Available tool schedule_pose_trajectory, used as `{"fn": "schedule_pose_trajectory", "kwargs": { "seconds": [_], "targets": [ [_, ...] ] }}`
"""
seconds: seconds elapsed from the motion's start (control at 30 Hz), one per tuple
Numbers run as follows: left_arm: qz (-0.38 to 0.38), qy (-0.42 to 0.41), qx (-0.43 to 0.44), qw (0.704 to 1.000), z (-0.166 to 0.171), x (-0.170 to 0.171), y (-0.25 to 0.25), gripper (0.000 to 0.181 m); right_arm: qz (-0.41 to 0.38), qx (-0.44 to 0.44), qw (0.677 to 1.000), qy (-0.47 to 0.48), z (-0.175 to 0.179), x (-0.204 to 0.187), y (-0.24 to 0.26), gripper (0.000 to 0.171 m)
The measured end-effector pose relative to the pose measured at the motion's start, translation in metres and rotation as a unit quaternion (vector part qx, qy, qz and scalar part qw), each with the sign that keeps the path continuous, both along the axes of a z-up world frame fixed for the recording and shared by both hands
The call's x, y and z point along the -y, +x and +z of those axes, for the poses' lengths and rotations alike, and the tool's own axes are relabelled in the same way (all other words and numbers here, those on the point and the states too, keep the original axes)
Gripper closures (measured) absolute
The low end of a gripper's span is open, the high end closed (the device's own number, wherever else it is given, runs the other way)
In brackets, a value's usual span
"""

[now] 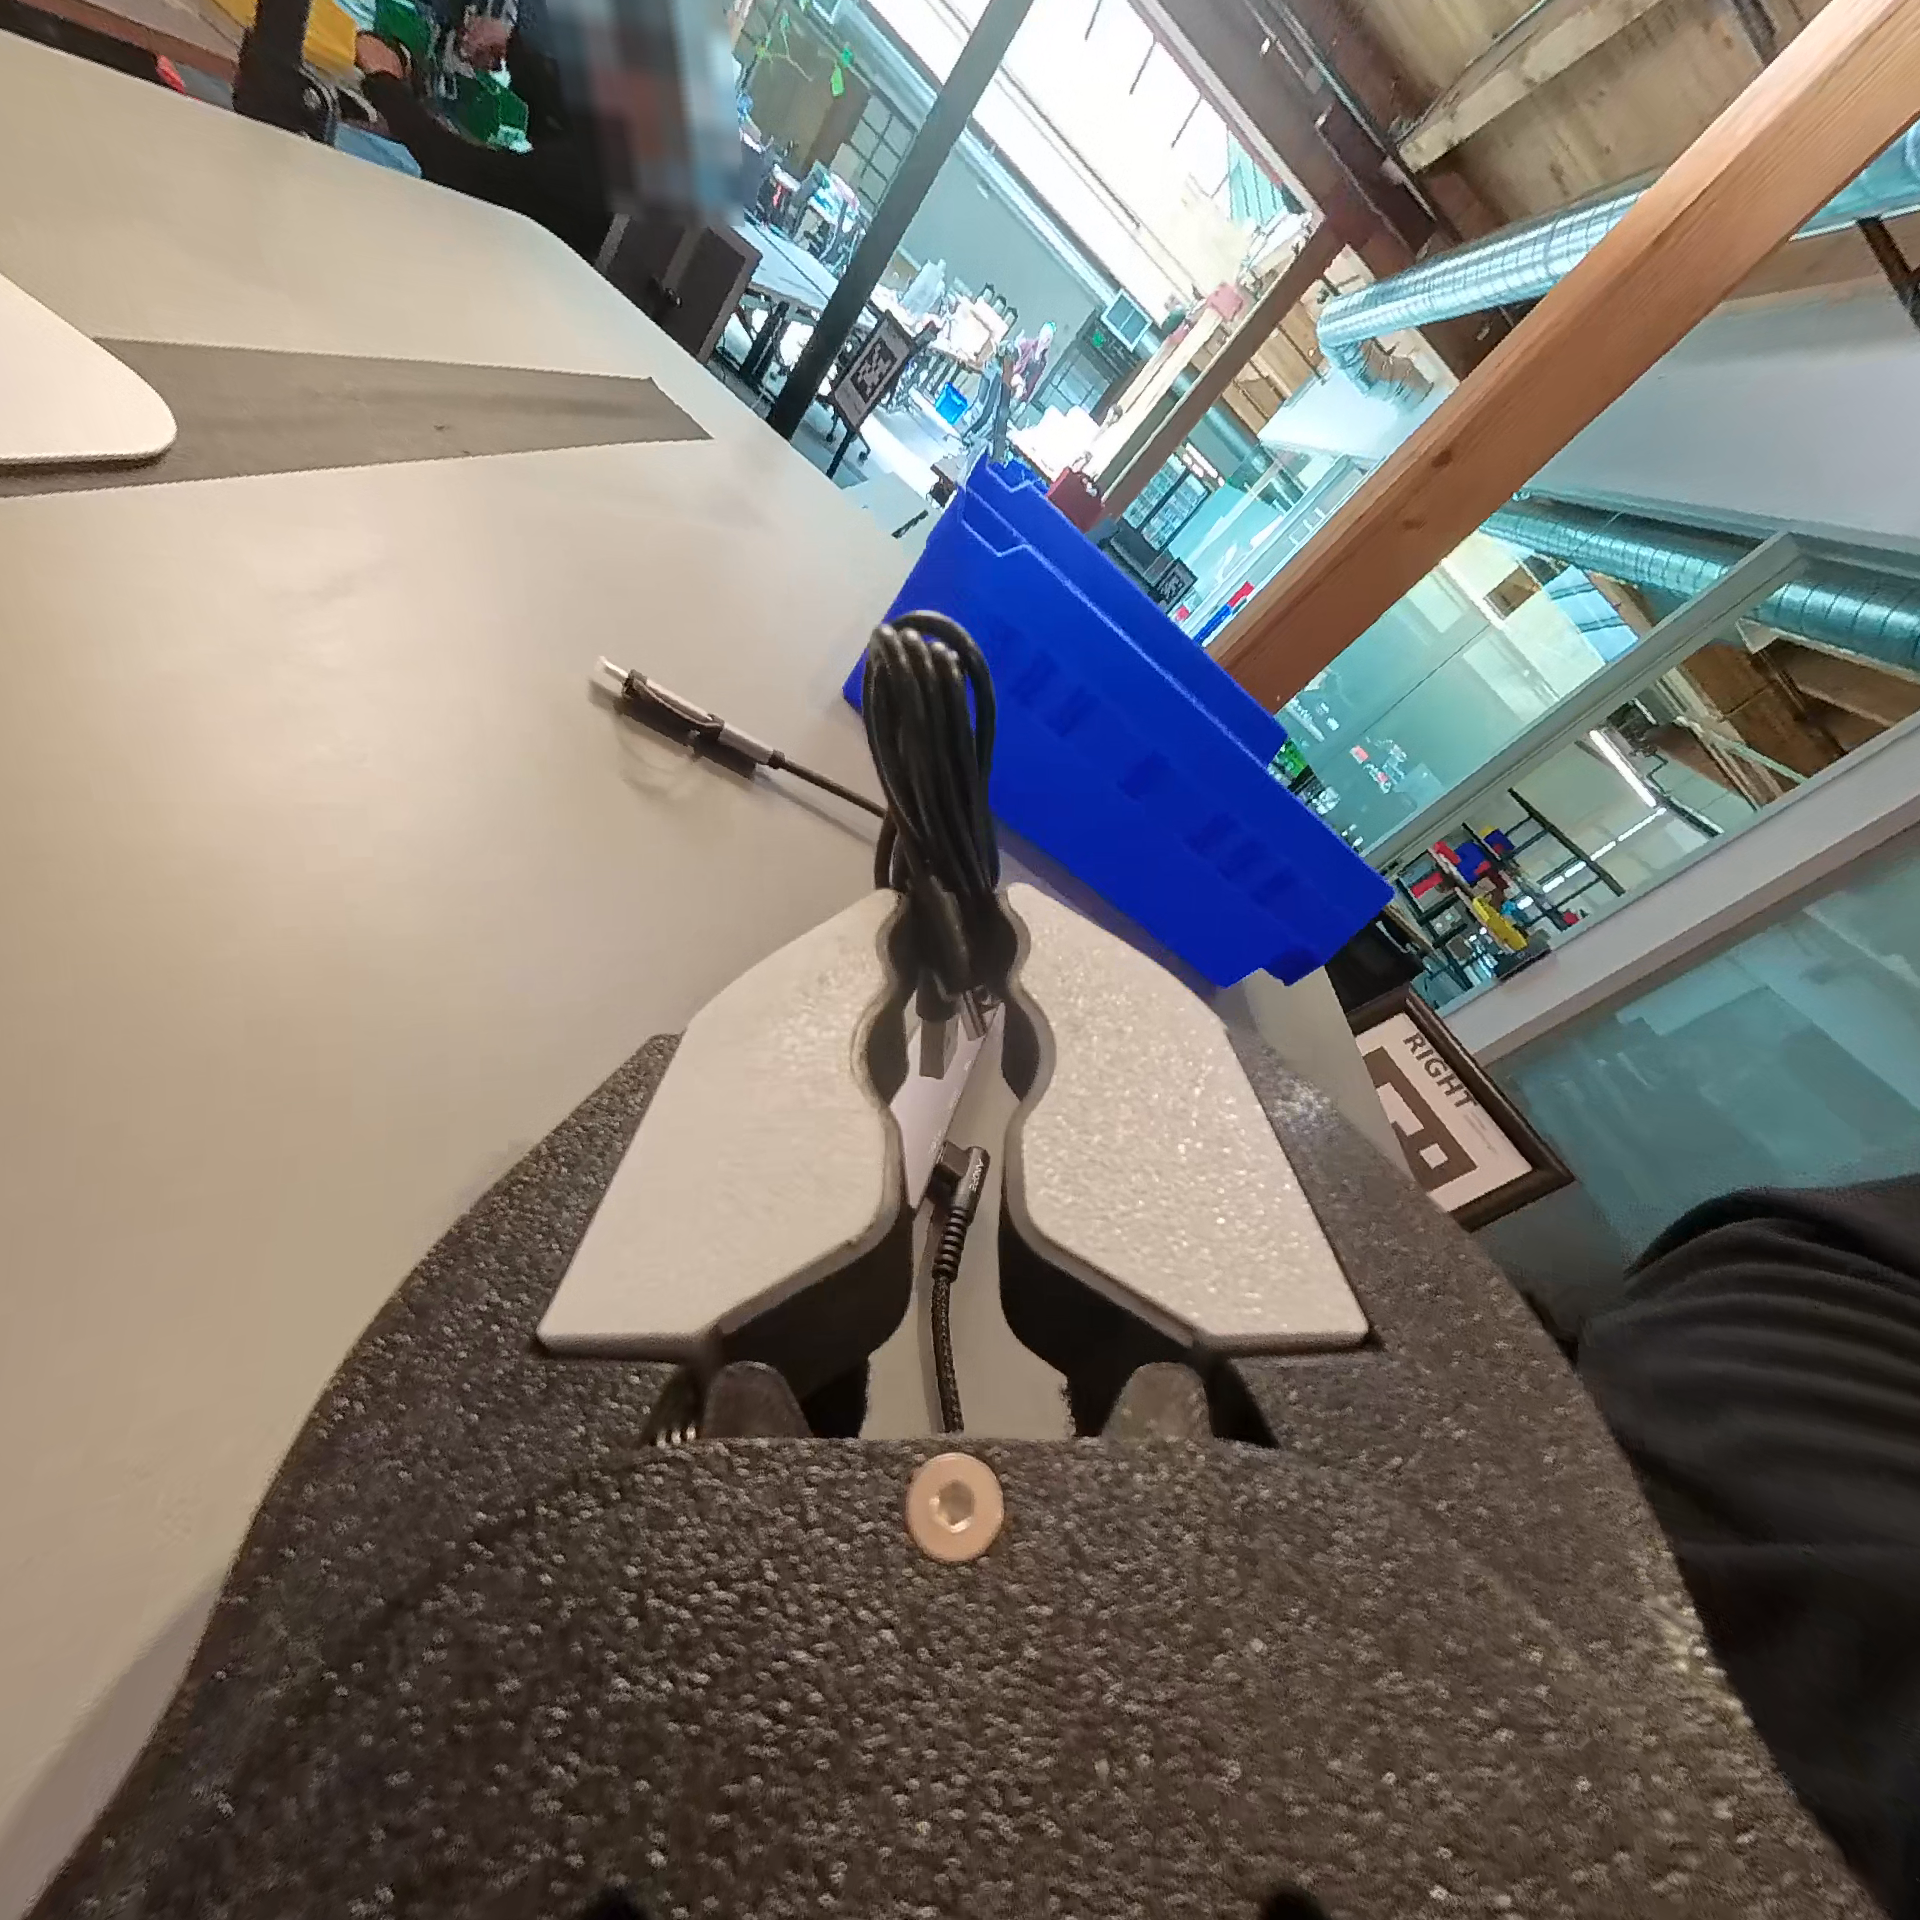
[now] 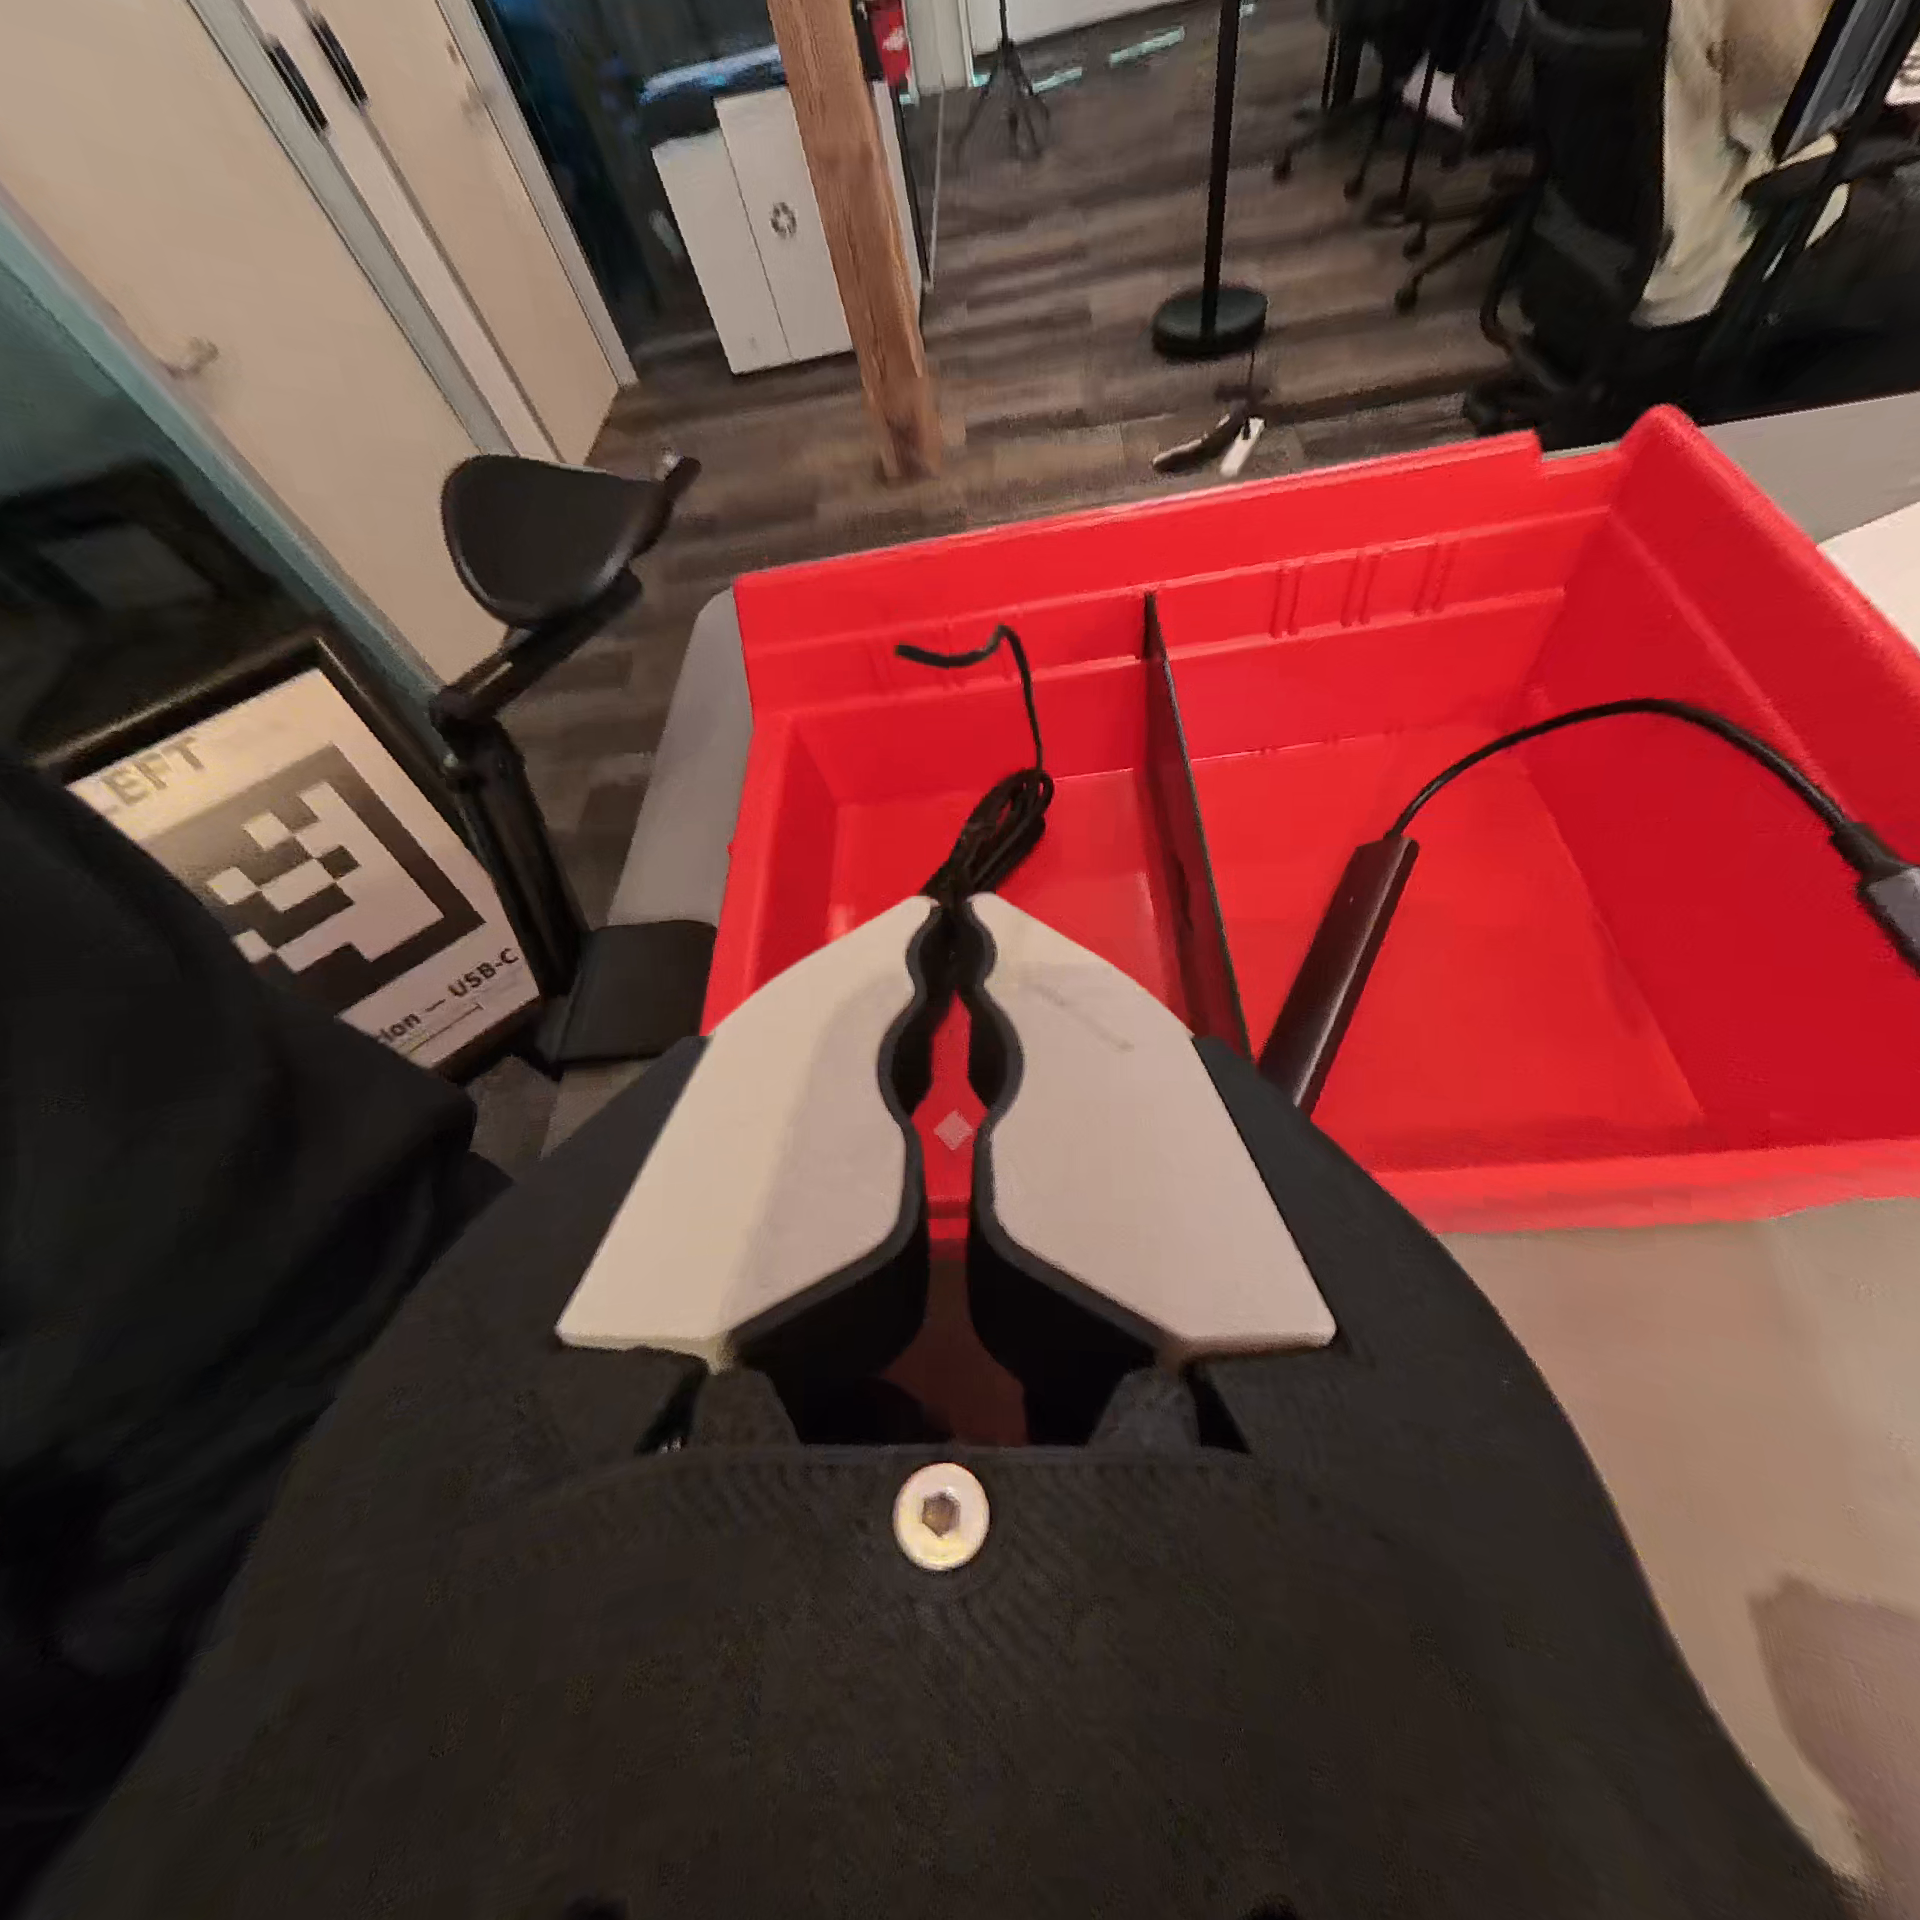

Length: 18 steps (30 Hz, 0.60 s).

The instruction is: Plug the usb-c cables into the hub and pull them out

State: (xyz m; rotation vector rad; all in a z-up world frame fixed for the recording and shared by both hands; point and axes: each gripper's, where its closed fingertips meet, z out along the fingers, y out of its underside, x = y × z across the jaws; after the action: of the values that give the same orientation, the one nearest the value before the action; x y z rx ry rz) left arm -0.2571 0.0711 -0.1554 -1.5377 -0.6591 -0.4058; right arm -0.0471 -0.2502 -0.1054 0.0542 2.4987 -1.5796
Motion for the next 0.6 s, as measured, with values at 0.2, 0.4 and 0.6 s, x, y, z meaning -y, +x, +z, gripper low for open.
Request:
{"fn": "schedule_pose_trajectory", "kwargs": {
  "seconds": [0.2,0.4,0.6],
  "targets": [
    [-0.015,-0.022,-0.01,1.0,-0.004,-0.005,0.006,0.168,-0.027,-0.012,0.999,0.026,-0.008,0.013,-0.008,0.164],
    [-0.009,-0.001,0.001,1.0,0.0,-0.001,0.002,0.168,-0.069,0.001,0.998,0.013,-0.004,0.011,-0.022,0.149],
    [-0.008,-0.012,-0.003,1.0,-0.002,-0.004,0.002,0.168,-0.128,-0.001,0.992,-0.019,0.009,-0.027,-0.043,0.146]
  ]
}}
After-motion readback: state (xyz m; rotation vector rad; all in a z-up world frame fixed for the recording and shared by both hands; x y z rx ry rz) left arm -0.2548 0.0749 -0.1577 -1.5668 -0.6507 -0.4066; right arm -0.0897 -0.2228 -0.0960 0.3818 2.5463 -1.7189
